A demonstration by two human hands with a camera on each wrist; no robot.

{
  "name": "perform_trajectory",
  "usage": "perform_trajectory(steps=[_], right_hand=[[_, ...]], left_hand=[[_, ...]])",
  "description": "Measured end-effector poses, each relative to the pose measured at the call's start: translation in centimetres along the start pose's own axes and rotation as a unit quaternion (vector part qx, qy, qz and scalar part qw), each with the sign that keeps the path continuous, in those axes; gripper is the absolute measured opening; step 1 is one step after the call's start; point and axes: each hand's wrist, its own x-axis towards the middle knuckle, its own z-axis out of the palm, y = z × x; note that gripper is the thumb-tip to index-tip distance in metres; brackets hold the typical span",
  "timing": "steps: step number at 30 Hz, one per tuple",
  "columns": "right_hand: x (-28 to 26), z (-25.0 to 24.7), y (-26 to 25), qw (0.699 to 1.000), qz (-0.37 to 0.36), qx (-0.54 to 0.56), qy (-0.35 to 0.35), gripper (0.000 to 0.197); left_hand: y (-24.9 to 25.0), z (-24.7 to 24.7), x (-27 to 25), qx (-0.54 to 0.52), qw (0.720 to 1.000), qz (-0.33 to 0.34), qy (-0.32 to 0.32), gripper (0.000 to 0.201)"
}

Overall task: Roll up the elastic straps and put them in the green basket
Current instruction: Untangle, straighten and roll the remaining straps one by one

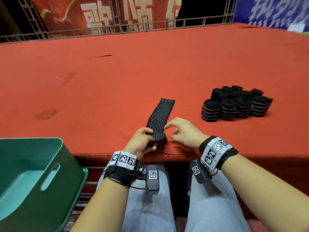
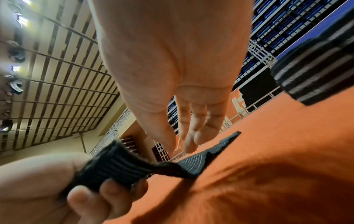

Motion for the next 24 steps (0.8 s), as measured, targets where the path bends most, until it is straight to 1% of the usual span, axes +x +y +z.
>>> perform_trajectory(steps=[4, 9, 11, 12, 14, 16, 17, 20, 23, 24], right_hand=[[-2.8, 1.2, 0.5, 0.999, -0.003, 0.034, 0.010, 0.032], [-4.8, 1.6, 1.2, 0.996, -0.014, 0.067, 0.058, 0.016], [-5.4, 1.6, 1.4, 0.994, -0.010, 0.079, 0.068, 0.012], [-5.6, 1.6, 1.6, 0.994, -0.005, 0.088, 0.072, 0.010], [-6.0, 1.6, 1.9, 0.991, 0.012, 0.109, 0.079, 0.009], [-6.1, 1.7, 2.2, 0.989, 0.038, 0.117, 0.082, 0.014], [-6.1, 1.7, 2.3, 0.988, 0.050, 0.118, 0.082, 0.016], [-6.2, 1.8, 2.1, 0.986, 0.076, 0.124, 0.076, 0.014], [-6.3, 2.0, 1.8, 0.983, 0.082, 0.140, 0.082, 0.012], [-6.3, 2.1, 1.7, 0.982, 0.082, 0.147, 0.085, 0.010]], left_hand=[[-1.1, 2.0, -0.8, -0.034, 0.999, 0.008, -0.007, 0.025], [-2.0, 4.1, -1.8, -0.054, 0.998, 0.011, -0.036, 0.021], [-2.3, 4.5, -2.1, -0.053, 0.998, 0.015, -0.041, 0.016], [-2.5, 4.5, -2.2, -0.036, 0.998, 0.022, -0.036, 0.012], [-3.0, 4.1, -2.3, 0.017, 0.998, 0.054, -0.005, 0.008], [-3.3, 3.5, -2.6, 0.056, 0.993, 0.102, 0.029, 0.012], [-3.3, 3.3, -2.8, 0.062, 0.989, 0.127, 0.034, 0.014], [-3.2, 2.8, -3.8, 0.067, 0.982, 0.177, 0.016, 0.018], [-3.2, 2.6, -4.0, 0.081, 0.974, 0.212, 0.000, 0.009], [-3.4, 2.5, -3.8, 0.092, 0.971, 0.220, 0.000, 0.011]])
